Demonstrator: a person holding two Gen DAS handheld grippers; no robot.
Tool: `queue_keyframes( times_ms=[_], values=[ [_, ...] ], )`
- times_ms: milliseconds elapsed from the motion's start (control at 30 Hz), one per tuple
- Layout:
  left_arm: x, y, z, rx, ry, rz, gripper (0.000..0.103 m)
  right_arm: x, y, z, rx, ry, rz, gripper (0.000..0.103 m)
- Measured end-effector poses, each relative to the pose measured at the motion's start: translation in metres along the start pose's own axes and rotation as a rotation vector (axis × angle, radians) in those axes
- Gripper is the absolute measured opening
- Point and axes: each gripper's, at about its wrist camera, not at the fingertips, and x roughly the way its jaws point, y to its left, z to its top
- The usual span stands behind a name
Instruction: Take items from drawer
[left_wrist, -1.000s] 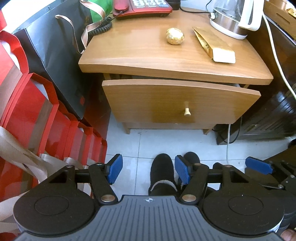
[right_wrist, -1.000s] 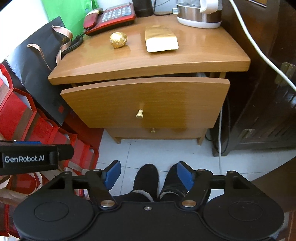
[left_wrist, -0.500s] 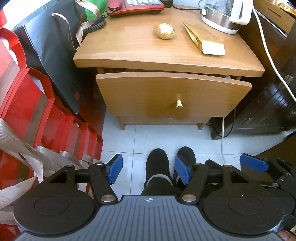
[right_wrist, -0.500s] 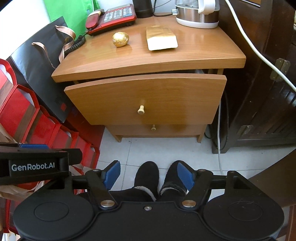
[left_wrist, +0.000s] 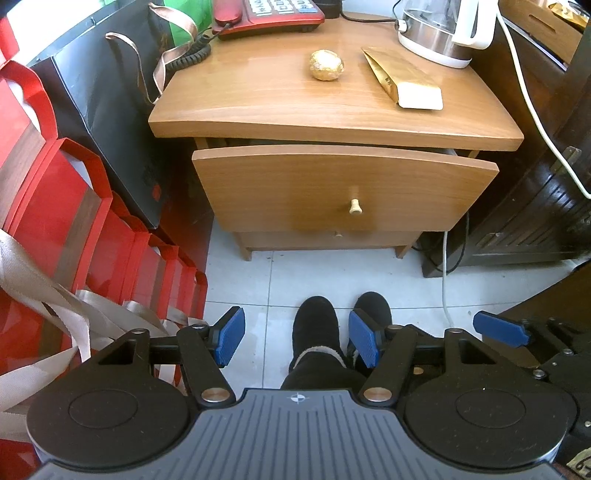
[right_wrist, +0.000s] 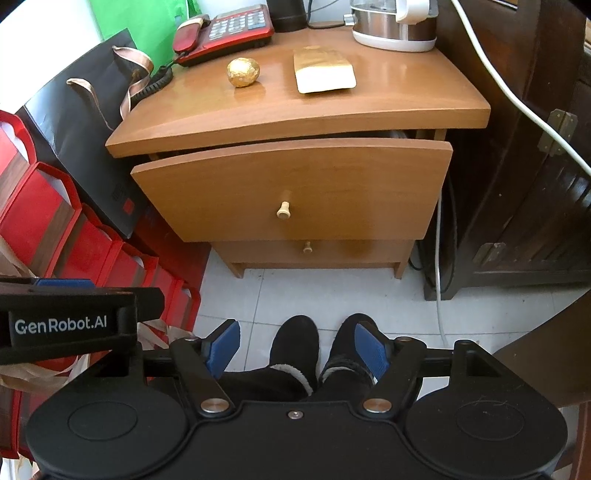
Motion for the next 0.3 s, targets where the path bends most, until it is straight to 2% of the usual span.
queue_keyframes(
  times_ms=[300],
  values=[
    [-0.0019, 0.0004, 0.0002, -0.003, -0.008, 0.004, 0.066, -0.0027, -0.0012, -0.0001, 0.007, -0.007, -0.001, 0.067]
  ],
)
